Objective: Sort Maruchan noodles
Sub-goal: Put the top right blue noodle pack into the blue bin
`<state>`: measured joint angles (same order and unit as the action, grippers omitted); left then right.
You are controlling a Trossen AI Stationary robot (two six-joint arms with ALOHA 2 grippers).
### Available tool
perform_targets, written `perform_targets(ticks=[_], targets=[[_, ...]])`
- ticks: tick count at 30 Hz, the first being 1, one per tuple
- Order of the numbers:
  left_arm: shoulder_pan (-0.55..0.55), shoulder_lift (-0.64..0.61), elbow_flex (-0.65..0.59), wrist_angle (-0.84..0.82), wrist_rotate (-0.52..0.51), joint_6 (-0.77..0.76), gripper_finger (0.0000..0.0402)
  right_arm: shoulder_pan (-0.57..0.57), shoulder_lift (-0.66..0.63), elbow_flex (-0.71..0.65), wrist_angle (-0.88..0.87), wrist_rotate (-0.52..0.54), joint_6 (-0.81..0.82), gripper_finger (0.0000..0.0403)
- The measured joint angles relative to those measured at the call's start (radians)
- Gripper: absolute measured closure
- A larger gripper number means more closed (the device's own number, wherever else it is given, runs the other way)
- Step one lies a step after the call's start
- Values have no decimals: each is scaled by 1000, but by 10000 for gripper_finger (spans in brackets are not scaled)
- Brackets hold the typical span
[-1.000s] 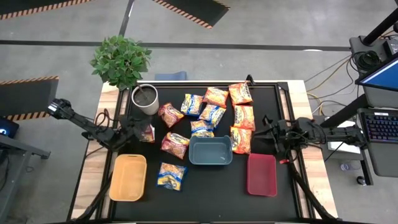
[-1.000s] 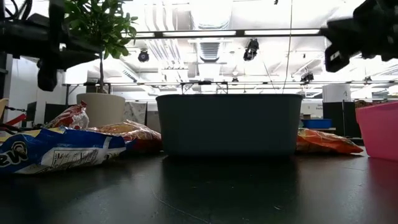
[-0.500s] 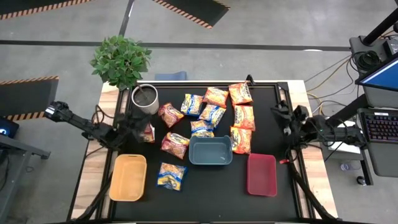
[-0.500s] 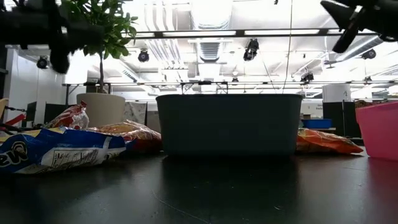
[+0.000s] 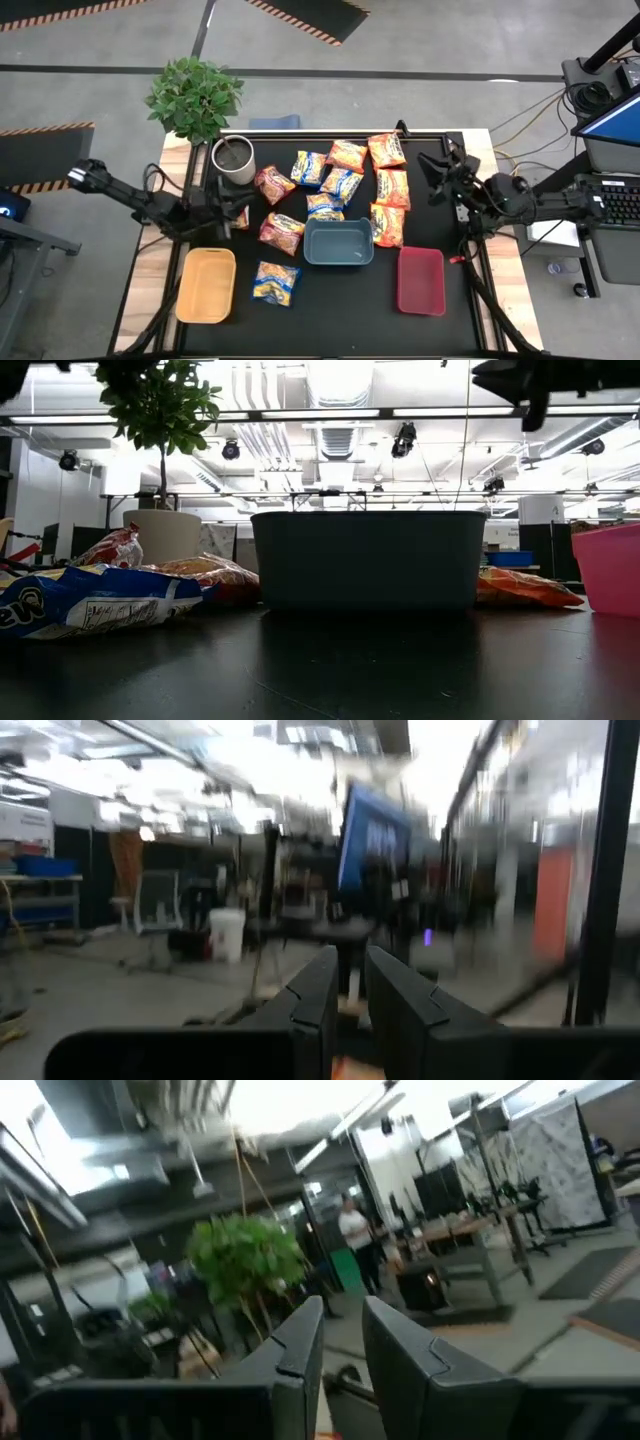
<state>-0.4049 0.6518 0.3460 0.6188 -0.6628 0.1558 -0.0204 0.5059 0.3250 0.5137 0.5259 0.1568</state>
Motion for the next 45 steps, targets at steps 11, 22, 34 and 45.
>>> perform_targets(ticks=[11,22,34,45], targets=[[1,289,350,-627,0,-88,364,-52,201,422,-618,41,126,339],[93,516,424,-683,-6,-87,364,-156,438,540,-944,-154,370,340],[286,748,448,-561,76,-118,364,-281,706,537,-942,-325,449,340],[417,1043,571,-522,184,-106,364,-385,898,537,-861,-470,426,340]])
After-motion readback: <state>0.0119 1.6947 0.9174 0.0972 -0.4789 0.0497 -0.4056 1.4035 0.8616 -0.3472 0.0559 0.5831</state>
